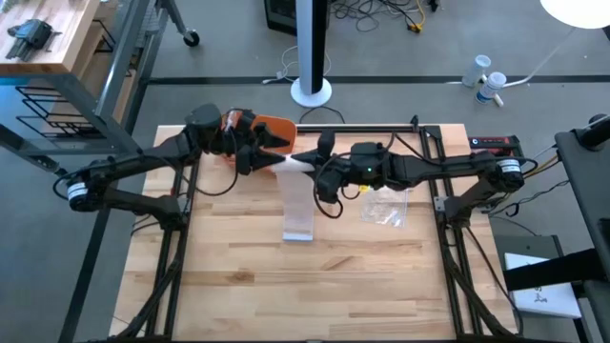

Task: Roll bandage
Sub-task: Roll the white bandage

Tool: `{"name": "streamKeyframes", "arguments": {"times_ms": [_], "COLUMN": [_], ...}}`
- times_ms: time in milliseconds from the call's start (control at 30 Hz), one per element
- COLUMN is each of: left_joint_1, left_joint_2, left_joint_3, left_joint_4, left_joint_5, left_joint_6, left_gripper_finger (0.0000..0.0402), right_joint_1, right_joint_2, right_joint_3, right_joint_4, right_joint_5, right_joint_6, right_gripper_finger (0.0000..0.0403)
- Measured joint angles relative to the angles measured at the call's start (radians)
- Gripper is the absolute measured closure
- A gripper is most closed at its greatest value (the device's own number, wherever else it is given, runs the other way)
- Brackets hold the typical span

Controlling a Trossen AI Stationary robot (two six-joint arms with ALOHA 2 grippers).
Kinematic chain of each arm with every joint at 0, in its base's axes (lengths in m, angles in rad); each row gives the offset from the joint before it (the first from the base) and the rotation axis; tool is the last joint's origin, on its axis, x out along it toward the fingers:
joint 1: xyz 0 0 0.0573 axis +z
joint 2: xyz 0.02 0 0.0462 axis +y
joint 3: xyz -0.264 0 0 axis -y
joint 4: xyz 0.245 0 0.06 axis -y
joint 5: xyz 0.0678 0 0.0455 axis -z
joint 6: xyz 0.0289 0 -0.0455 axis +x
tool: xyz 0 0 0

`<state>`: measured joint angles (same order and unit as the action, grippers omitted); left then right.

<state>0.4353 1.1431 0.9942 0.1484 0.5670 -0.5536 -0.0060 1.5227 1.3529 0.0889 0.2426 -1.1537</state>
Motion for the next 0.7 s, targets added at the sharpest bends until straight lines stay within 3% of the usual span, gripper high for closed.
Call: {"name": "streamKeyframes", "arguments": {"times_ms": [233, 700], "left_joint_1": [0.013, 0.01], "left_joint_2": [0.001, 0.016], "left_joint_3": [0.007, 0.003], "left_joint_4": [0.004, -0.062], "left_joint_5": [0.036, 0.053], "left_joint_6": [0.04, -0.004], "left_gripper_finger": [0.0008, 0.0008], "right_joint_1": [-0.003, -0.032], "right_joint_2": [0.017, 0.076], "right_joint_3": [-0.001, 0.049], "right_joint_4": [-0.002, 0.036], "right_joint_5": [-0.006, 0.056], "right_joint_6": [0.023, -0.197], "right_gripper_finger": [0.0314, 0.0314]}}
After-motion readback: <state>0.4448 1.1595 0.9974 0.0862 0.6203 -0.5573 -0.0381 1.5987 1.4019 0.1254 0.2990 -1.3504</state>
